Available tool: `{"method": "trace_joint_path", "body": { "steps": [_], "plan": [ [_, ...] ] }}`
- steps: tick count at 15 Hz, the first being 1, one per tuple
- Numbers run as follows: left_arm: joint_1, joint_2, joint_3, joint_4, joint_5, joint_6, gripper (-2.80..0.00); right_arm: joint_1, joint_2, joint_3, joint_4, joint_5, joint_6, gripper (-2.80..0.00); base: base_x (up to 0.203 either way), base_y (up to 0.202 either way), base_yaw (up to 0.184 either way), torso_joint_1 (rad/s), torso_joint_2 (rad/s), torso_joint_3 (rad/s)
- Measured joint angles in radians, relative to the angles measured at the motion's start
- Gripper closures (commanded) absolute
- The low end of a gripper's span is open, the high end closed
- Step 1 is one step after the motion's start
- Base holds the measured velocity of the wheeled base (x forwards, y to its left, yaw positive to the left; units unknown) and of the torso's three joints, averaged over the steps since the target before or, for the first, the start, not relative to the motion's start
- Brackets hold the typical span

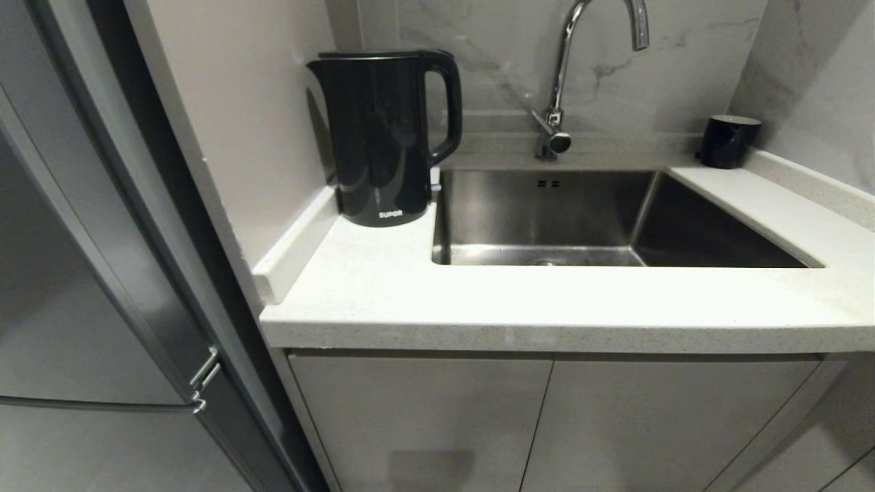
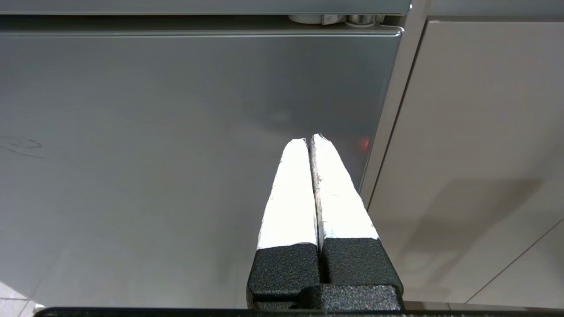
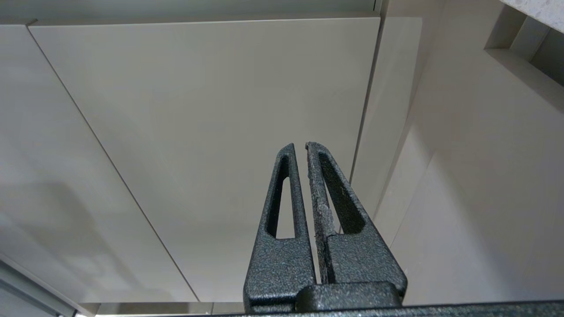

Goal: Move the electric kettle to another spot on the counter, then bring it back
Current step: Grab the kettle

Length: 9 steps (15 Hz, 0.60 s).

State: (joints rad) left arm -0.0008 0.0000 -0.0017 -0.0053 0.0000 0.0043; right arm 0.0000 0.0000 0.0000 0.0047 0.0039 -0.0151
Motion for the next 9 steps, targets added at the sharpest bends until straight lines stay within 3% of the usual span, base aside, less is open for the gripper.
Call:
{"method": "trace_joint_path", "body": {
  "steps": [9],
  "plan": [
    [0.000, 0.000, 0.000, 0.000, 0.000, 0.000, 0.00, 0.000, 0.000, 0.000, 0.000, -0.001, 0.002, 0.00, 0.000, 0.000, 0.000, 0.000, 0.00, 0.000]
  ]
}}
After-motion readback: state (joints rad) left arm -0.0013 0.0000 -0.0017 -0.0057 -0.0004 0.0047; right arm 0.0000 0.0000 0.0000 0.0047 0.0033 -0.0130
